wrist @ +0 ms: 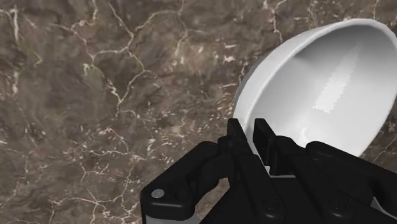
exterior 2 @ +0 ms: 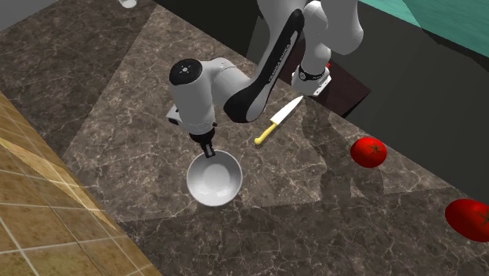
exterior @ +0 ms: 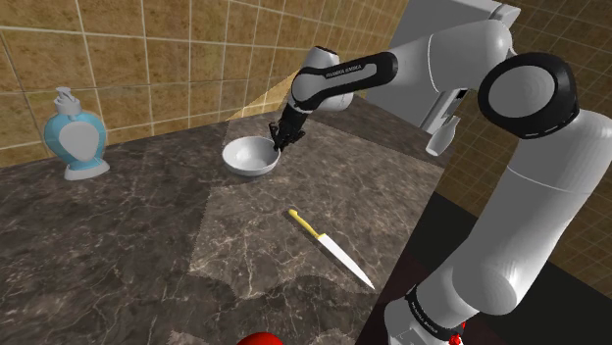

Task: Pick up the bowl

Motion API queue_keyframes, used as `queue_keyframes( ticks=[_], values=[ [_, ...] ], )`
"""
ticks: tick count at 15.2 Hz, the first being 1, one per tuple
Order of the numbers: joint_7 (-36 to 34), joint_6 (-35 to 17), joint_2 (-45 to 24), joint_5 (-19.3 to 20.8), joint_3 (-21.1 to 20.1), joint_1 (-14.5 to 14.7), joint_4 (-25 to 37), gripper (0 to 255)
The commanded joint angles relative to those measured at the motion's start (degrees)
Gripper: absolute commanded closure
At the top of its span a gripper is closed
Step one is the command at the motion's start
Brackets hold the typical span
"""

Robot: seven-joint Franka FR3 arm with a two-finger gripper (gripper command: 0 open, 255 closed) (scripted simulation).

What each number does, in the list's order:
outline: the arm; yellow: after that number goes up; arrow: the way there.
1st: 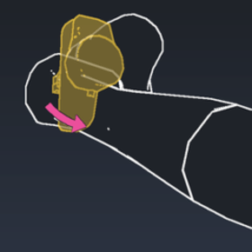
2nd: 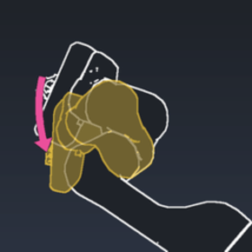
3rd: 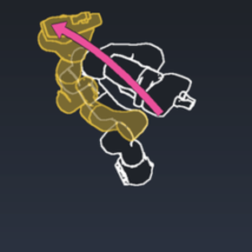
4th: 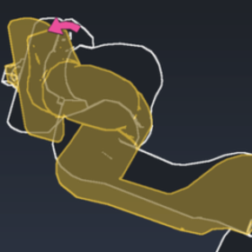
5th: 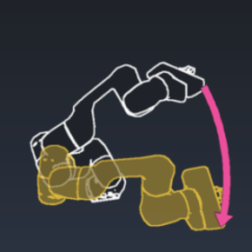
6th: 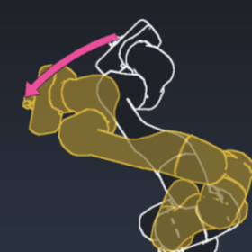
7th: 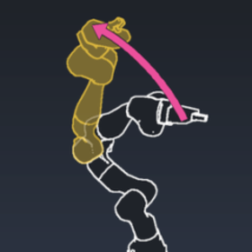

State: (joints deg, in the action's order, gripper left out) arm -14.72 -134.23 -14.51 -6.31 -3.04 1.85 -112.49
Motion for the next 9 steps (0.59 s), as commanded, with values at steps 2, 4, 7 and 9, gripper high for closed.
queue_keyframes(
  ticks=[2,4,7,9],
  values=[
    [0.0,2.0,1.1,0.1,0.1,-0.1,1.0,255],
    [-0.2,3.4,1.8,0.1,0.1,-0.1,1.6,255],
    [-0.4,5.5,2.8,0.3,0.1,-0.2,2.7,255],
    [-0.5,6.3,3.1,0.3,0.1,-0.2,3.2,255]
  ],
)
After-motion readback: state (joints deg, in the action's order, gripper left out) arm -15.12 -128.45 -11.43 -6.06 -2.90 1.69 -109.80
